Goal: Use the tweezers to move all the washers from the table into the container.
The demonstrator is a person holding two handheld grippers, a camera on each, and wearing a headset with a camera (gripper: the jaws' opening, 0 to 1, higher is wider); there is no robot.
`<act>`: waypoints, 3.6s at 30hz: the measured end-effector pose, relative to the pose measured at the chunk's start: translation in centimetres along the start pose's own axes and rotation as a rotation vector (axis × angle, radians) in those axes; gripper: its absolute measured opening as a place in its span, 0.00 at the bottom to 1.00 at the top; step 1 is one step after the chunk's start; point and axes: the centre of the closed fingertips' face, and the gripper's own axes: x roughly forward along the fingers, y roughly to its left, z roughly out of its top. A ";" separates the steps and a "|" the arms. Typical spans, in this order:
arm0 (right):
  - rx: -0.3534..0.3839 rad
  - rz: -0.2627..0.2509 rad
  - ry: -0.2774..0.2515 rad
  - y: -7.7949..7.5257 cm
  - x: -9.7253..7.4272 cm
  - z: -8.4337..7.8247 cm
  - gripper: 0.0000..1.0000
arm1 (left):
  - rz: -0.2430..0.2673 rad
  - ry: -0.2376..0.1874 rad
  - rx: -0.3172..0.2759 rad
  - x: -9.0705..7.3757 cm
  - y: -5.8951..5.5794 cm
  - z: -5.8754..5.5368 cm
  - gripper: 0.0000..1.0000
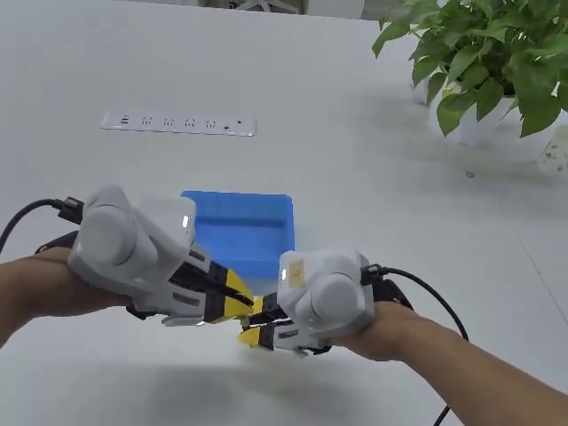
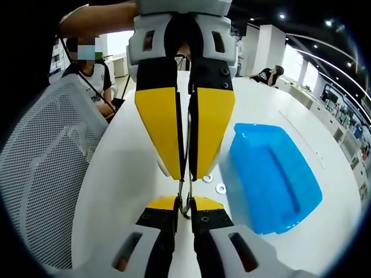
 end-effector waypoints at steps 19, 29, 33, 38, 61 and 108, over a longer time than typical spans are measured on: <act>-0.034 -0.016 -0.012 -0.5 -1.7 2.2 0.10 | 0.003 -0.009 -0.016 -1.9 0.3 2.0 0.07; -0.045 -0.033 -0.030 -1.3 -2.5 3.7 0.10 | 0.008 -0.013 -0.015 -3.1 1.0 3.1 0.07; -0.048 -0.041 -0.035 -1.7 -2.8 4.1 0.10 | 0.009 -0.015 -0.007 -3.4 1.2 3.5 0.06; -0.050 -0.051 -0.043 -2.3 -3.2 4.6 0.10 | 0.013 -0.017 0.000 -3.8 1.7 4.1 0.06; -0.066 -0.096 -0.063 -6.8 -4.4 6.1 0.10 | 0.043 -0.029 0.025 -4.7 5.9 5.7 0.07; 0.004 -0.042 -0.015 -13.4 0.4 0.9 0.11 | 0.041 0.025 -0.037 -0.3 13.1 0.5 0.07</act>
